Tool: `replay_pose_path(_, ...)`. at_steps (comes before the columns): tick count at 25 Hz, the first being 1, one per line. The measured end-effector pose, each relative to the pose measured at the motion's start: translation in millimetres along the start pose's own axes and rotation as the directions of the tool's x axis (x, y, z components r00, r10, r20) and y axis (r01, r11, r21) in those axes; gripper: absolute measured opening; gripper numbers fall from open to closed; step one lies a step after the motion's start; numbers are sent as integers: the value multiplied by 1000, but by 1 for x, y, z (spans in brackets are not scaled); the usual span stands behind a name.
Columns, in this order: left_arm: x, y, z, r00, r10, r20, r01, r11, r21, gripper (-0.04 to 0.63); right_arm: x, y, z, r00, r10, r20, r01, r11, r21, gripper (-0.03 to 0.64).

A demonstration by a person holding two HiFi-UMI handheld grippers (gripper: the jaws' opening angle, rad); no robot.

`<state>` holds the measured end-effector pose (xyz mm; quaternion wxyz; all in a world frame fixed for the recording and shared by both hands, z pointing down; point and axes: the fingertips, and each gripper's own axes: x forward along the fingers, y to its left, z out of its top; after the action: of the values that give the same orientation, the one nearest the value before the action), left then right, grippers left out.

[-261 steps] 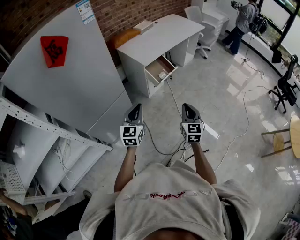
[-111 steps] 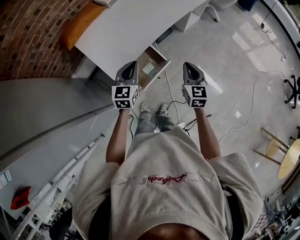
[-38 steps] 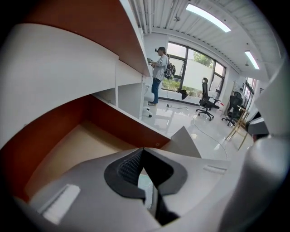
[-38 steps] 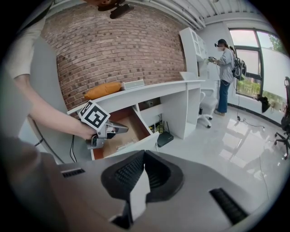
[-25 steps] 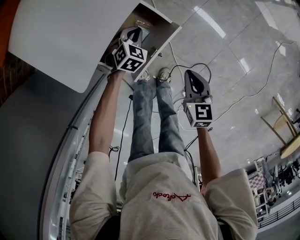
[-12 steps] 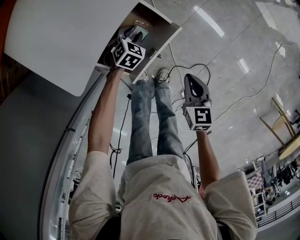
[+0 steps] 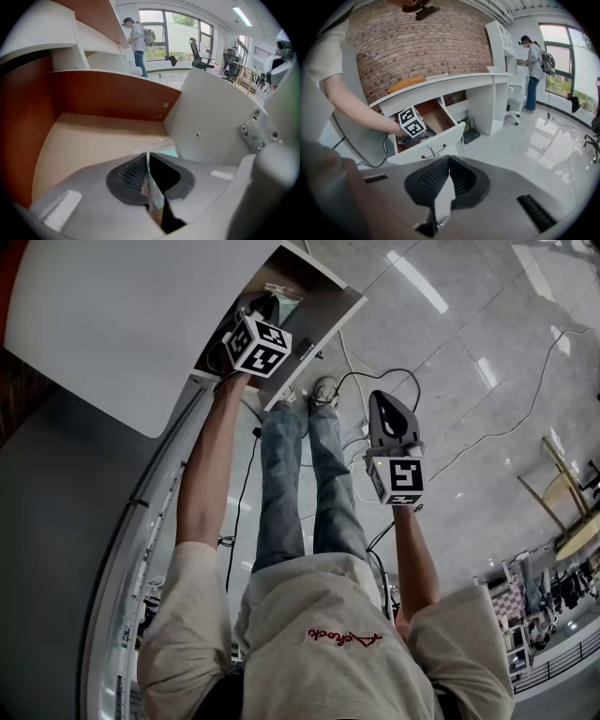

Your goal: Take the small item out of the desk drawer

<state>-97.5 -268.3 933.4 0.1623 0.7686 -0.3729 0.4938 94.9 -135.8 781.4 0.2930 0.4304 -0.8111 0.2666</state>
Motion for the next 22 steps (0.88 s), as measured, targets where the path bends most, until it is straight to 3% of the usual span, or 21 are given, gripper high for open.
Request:
replay_pose_path(14,-16,0,5,998,28,49,-27,999,-23,9,-4,4,-2,1000,1,21,-1,1000,-12,12)
replay_pose_path(22,-53,-11,25,987,85,137,-90,995,32,9,-14,13,2,1000,-4,10,4,1000,-15,12)
